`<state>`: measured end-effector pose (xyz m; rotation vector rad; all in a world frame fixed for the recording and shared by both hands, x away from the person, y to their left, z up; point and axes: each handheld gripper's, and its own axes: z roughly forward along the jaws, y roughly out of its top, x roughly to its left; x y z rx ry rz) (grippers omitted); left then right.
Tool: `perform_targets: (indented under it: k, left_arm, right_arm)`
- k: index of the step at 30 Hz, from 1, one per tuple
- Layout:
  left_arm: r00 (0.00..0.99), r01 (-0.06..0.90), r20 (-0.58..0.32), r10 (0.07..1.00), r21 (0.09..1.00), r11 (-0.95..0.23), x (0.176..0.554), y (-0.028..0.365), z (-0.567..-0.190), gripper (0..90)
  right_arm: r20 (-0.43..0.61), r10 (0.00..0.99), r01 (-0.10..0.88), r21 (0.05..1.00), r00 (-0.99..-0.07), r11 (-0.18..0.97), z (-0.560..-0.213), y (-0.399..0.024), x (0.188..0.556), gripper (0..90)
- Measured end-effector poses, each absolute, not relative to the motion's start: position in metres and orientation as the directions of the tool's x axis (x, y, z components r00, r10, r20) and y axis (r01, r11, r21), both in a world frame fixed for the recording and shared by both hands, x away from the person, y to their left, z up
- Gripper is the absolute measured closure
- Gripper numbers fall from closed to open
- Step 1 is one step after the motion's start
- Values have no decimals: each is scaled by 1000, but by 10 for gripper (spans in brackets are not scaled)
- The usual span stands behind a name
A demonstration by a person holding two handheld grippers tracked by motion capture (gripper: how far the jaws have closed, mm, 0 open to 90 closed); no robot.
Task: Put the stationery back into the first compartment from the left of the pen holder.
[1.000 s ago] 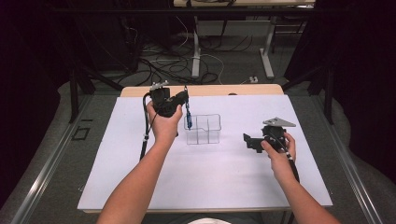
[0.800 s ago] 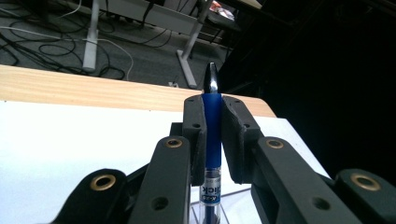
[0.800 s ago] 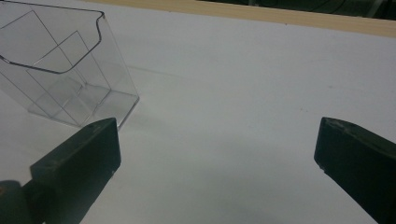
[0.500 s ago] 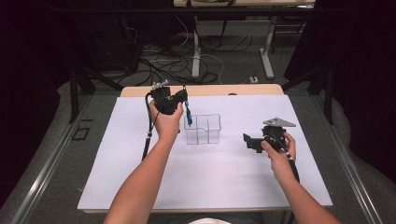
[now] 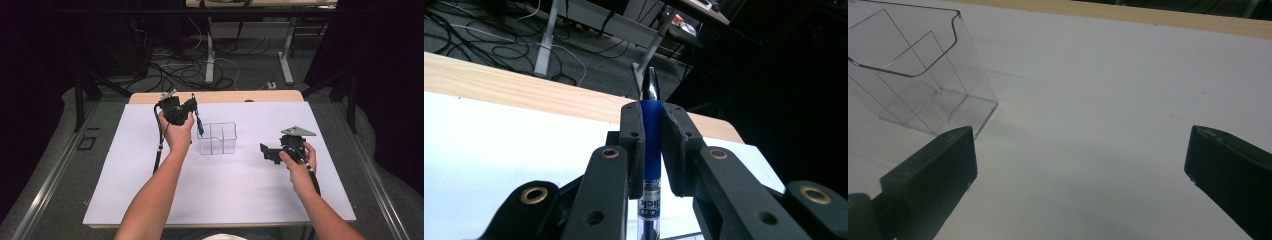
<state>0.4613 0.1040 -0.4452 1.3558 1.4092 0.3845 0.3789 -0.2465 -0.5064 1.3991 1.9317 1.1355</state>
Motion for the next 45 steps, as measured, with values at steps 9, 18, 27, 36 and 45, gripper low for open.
perform_targets:
  k: [9,18,27,36,45]
  left_arm:
    - [232,502,-467,853,809,307,459,104,-454,800]
    - [236,506,-464,854,809,299,454,102,-458,799]
    - [241,519,-462,853,804,289,448,102,-464,796]
    - [259,502,-440,860,822,269,443,107,-458,608]
    - [292,483,-417,861,841,243,437,124,-449,500]
  right_arm:
    - [69,934,521,843,-352,134,-507,-247,379,0]
    - [69,933,521,843,-352,134,-507,-247,379,0]
    - [63,931,519,843,-358,142,-508,-246,380,0]
    - [63,932,519,843,-356,141,-508,-246,379,0]
    - [63,933,520,843,-353,140,-507,-246,379,0]
